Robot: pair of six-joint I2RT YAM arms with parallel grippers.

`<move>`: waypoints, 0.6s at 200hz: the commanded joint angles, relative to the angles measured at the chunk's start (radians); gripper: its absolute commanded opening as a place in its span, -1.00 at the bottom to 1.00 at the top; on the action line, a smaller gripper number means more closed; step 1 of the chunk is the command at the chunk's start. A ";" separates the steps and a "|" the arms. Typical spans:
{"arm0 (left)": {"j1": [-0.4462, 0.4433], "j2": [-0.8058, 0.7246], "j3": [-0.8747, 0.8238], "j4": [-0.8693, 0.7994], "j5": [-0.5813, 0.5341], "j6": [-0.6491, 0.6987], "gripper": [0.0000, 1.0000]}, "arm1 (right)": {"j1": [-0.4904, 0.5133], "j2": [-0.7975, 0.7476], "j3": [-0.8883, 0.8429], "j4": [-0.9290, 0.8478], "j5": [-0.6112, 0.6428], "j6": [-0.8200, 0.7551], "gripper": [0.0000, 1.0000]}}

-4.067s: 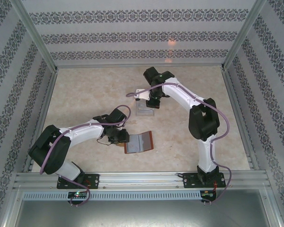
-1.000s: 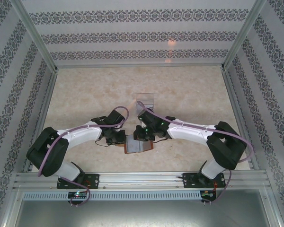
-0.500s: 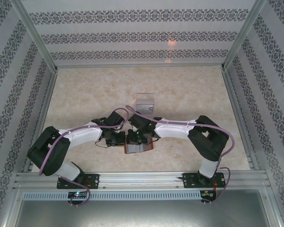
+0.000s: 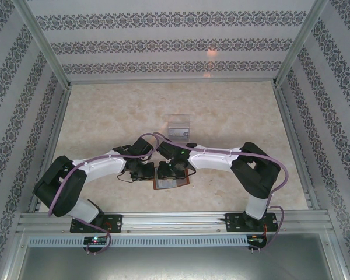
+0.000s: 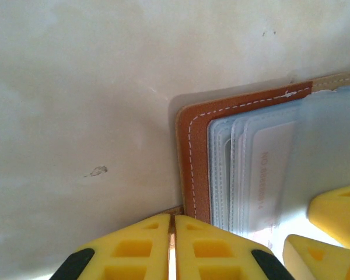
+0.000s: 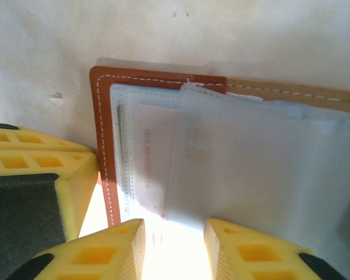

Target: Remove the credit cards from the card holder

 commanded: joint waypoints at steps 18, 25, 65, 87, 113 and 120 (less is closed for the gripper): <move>0.017 0.009 -0.012 0.016 0.006 0.005 -0.80 | 0.021 0.004 0.045 -0.180 0.133 -0.066 -0.09; 0.017 0.007 -0.013 0.018 0.007 0.005 -0.80 | 0.025 0.007 0.056 -0.201 0.147 -0.074 -0.06; 0.020 0.008 -0.014 0.023 0.011 0.004 -0.80 | 0.047 0.021 0.107 -0.295 0.221 -0.101 0.01; 0.020 0.015 -0.011 0.024 0.013 0.006 -0.80 | 0.056 0.023 0.130 -0.349 0.269 -0.104 0.01; 0.022 0.019 -0.008 0.024 0.014 0.009 -0.80 | 0.057 0.013 0.135 -0.385 0.302 -0.105 0.00; 0.022 0.021 -0.008 0.024 0.015 0.010 -0.79 | 0.057 0.009 0.135 -0.392 0.308 -0.107 0.00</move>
